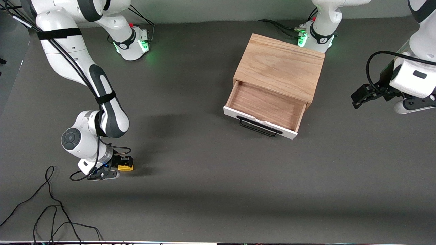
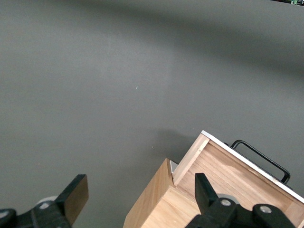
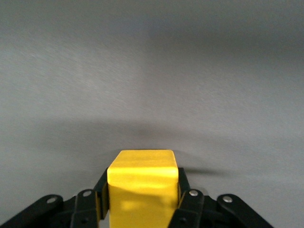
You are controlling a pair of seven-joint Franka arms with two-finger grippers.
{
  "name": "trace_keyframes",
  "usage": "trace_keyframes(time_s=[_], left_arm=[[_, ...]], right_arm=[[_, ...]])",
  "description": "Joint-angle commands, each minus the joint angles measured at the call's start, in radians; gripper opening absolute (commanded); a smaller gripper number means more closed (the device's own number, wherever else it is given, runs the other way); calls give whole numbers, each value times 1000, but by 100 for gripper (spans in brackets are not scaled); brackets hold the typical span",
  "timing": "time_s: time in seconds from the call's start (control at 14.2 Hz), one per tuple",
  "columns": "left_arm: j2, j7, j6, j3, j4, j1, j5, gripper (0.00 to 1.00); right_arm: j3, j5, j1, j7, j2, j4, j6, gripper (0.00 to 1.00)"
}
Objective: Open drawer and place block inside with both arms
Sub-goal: 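Carry the yellow cube with the right gripper over the open drawer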
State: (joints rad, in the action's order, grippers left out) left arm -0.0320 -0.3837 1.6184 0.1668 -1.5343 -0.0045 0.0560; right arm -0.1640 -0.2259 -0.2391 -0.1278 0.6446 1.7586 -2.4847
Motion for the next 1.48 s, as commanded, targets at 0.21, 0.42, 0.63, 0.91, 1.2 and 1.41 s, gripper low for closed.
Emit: trace_keyframes(time_s=[0.21,0.42,0.63,0.91,1.2,1.41], left_arm=[[52,36,38,11,-29,23,-2,100],[55,37,37,7,-27,23,-5,100],[52,113,38,-18,-27,24,-42,100],[49,172,38,-41,-27,23,-48,100],[38,167,23,-41,-17,28,-50,100],[30,163,14,-41,-17,28,-48,100]], right_arm=[[-15,-12,-137,330,-62,-273,442,17],[-15,-9,-242,569,-62,-482,677,17],[-11,-23,-334,796,-60,-626,802,17],[-2,-23,-524,1100,-30,-744,781,17],[-3,-14,-701,1307,41,-758,583,17],[-5,-7,-763,1373,96,-760,495,17]])
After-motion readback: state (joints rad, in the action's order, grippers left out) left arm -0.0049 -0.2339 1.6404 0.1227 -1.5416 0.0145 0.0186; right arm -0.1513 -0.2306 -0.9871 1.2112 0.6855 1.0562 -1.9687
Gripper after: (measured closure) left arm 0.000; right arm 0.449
